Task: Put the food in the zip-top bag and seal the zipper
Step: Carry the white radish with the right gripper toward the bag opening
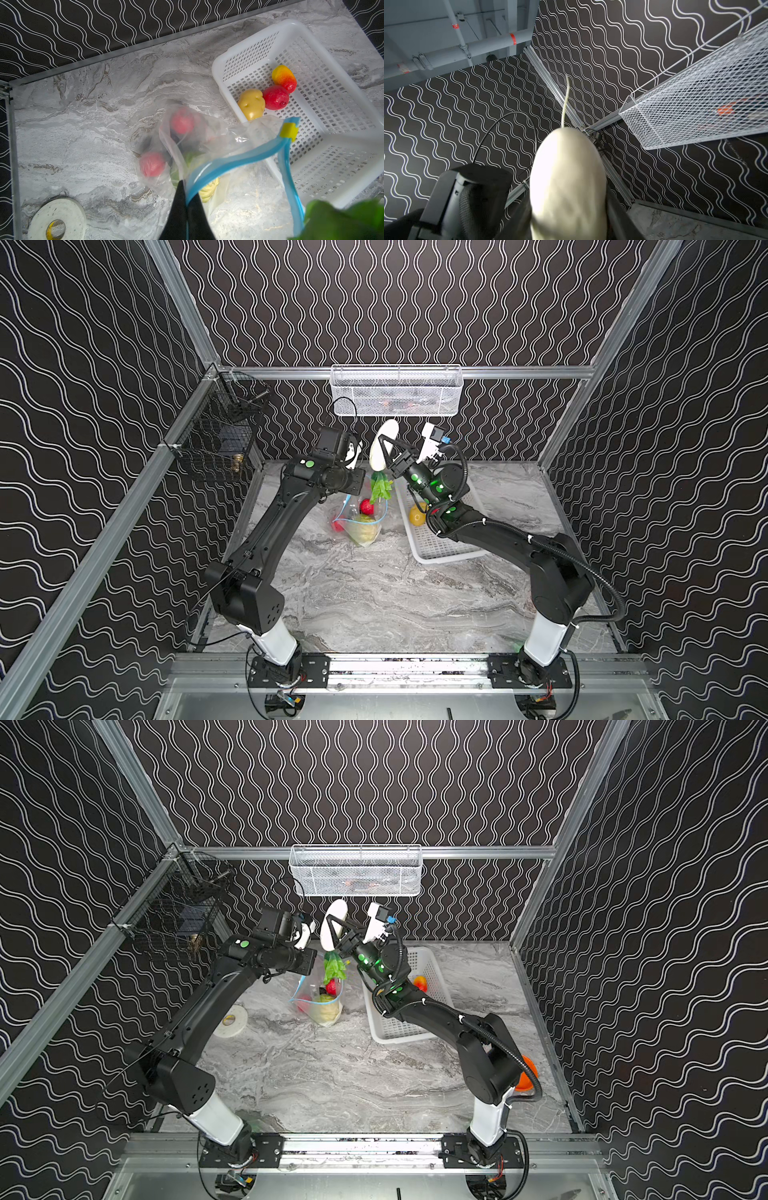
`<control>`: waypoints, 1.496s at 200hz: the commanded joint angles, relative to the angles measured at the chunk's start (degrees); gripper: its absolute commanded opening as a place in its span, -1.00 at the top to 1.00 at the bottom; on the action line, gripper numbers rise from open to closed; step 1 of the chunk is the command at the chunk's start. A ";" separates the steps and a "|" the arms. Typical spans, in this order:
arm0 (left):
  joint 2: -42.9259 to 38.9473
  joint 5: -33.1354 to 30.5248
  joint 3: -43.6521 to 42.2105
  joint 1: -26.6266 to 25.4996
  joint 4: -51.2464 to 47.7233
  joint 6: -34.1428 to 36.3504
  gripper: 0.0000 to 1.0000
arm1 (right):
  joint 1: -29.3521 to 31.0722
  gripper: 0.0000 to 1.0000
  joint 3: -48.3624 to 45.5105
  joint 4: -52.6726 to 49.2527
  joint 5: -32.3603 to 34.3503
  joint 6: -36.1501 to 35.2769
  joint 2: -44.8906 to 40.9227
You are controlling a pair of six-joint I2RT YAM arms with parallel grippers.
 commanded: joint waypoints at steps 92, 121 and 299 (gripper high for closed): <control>1.73 0.97 3.87 0.37 -1.91 -0.87 1.00 | 4.17 0.54 -2.41 10.68 4.12 -4.68 3.58; 1.92 1.09 3.59 0.46 -1.82 -0.77 1.00 | 4.43 0.57 -1.84 11.33 3.34 -4.11 5.09; 0.74 0.00 2.78 0.54 -1.29 -0.38 1.00 | 7.33 0.63 -3.38 11.95 3.27 -4.37 2.85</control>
